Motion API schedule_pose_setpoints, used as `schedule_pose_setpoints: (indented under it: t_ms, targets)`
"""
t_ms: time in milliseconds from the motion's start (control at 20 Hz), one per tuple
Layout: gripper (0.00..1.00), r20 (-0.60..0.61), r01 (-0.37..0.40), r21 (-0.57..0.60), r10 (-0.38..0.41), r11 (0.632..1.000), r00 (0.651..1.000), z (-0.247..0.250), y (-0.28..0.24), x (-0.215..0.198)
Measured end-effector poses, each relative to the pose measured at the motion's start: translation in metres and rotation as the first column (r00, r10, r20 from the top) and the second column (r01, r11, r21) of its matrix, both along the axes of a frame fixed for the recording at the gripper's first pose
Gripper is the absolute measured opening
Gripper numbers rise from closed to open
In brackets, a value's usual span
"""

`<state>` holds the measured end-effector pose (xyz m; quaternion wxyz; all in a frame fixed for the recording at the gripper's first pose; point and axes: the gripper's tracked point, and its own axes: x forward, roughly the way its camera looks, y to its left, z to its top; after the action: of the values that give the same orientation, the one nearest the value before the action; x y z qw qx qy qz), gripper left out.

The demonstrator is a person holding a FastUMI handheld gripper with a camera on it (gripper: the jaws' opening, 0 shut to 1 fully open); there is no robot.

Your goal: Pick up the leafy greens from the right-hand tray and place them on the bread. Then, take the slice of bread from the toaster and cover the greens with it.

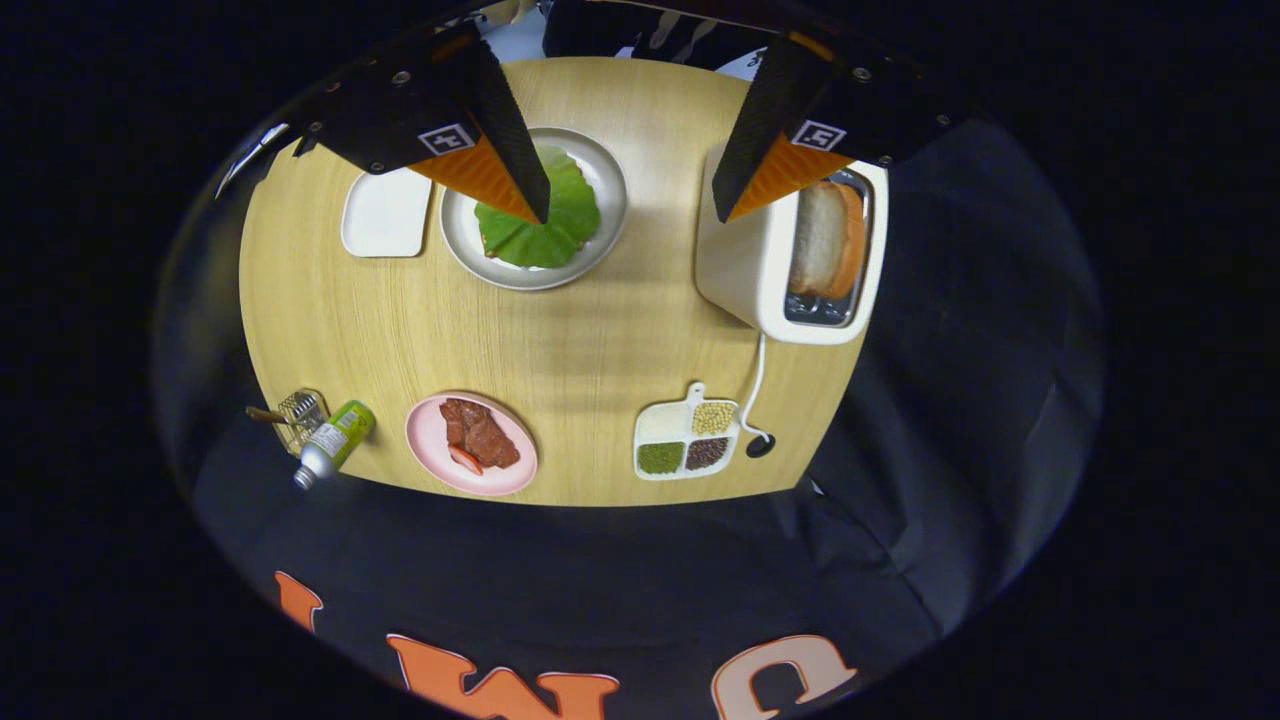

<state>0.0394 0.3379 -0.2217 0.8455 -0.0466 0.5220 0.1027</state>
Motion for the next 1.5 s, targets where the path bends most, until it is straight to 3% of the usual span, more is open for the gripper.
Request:
schedule_pose_setpoints:
  t_ms: [250,500,800,900,1050,1300,1500]
  targets:
    - [0.98,0.004,-0.060,0.023,0.060,0.998,0.998,0.017,0.061,-0.002]
    - [0.95,-0.041,-0.105,0.017,0.106,0.994,0.994,-0.011,0.097,-0.007]
    - [0.67,-0.104,-0.089,-0.015,0.087,0.996,0.991,-0.042,0.108,-0.009]
    - [0.52,-0.127,-0.075,-0.017,0.073,0.997,0.989,-0.048,0.108,-0.011]
    - [0.20,-0.141,-0.058,-0.022,0.054,0.998,0.989,-0.054,0.106,-0.009]
    - [0.07,-0.144,-0.035,-0.010,0.033,0.999,0.989,-0.048,0.103,-0.009]
    - [0.06,-0.100,-0.037,0.021,0.039,0.999,0.994,-0.018,0.101,-0.006]
